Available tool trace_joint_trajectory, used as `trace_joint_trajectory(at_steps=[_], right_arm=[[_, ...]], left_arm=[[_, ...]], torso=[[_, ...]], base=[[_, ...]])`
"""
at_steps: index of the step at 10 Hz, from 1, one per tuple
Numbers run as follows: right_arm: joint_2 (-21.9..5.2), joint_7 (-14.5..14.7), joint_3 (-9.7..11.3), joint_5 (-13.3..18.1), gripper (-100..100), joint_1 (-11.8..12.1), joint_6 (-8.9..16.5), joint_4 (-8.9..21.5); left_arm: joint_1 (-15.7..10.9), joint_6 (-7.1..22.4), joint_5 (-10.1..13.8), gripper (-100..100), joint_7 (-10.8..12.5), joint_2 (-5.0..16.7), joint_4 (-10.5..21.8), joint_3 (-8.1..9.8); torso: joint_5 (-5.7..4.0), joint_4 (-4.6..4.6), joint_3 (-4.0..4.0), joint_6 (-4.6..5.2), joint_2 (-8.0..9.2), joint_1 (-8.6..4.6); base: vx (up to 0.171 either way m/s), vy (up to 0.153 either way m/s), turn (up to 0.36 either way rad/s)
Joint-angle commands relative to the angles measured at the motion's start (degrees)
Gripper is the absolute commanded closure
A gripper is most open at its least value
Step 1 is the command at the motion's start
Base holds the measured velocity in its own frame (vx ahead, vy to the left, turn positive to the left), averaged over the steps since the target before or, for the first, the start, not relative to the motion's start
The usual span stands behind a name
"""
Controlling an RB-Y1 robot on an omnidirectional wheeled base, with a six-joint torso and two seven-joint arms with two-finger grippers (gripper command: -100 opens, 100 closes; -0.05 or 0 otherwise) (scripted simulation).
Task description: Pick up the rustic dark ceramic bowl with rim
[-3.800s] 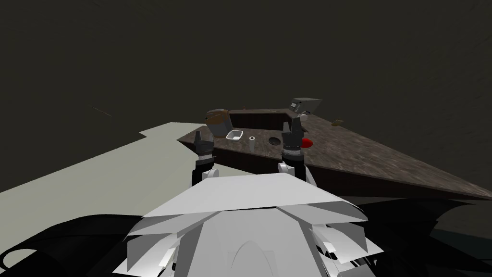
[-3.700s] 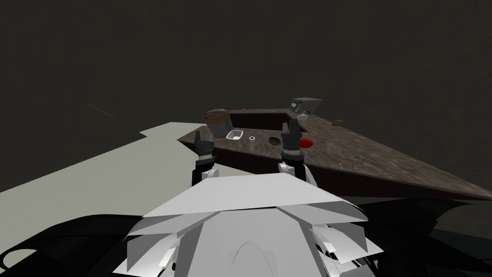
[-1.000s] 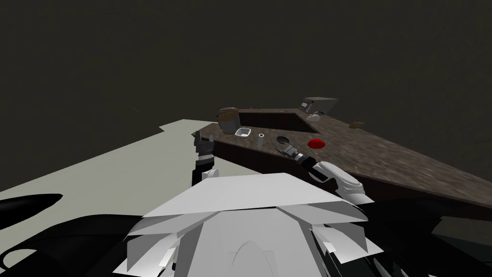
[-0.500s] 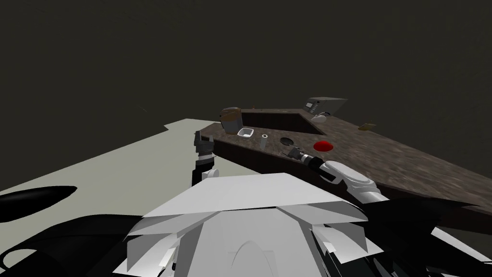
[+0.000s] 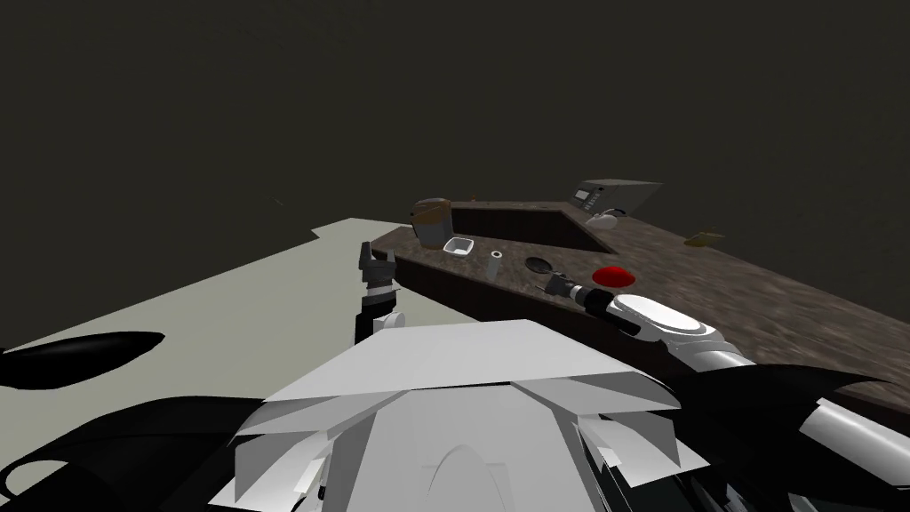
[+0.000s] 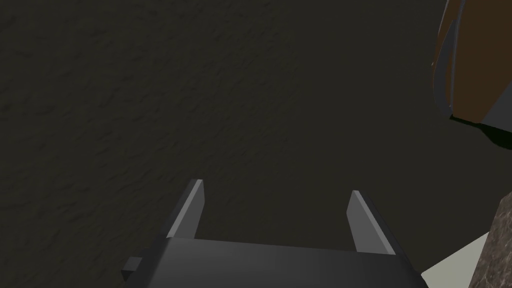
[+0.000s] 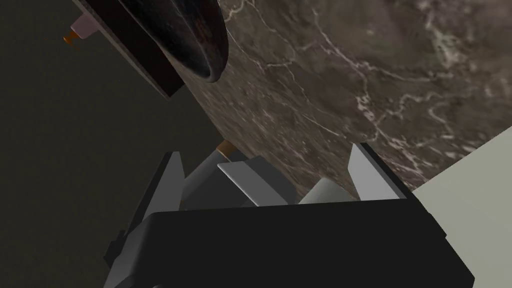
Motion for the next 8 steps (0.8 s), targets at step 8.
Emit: trace_joint_trajectory(at_steps=[8], right_arm=[[-10.4, 5.9, 2.1, 8.3, -100, 0.2, 1.7, 10.0]], left_arm=[[0.0, 0.0, 0.0, 0, 0.0, 0.0, 0.0, 0.00]], torso=[[-0.02, 0.01, 0.02, 0.01, 0.04, -0.04]], base=[[0.053, 0.024, 0.060]])
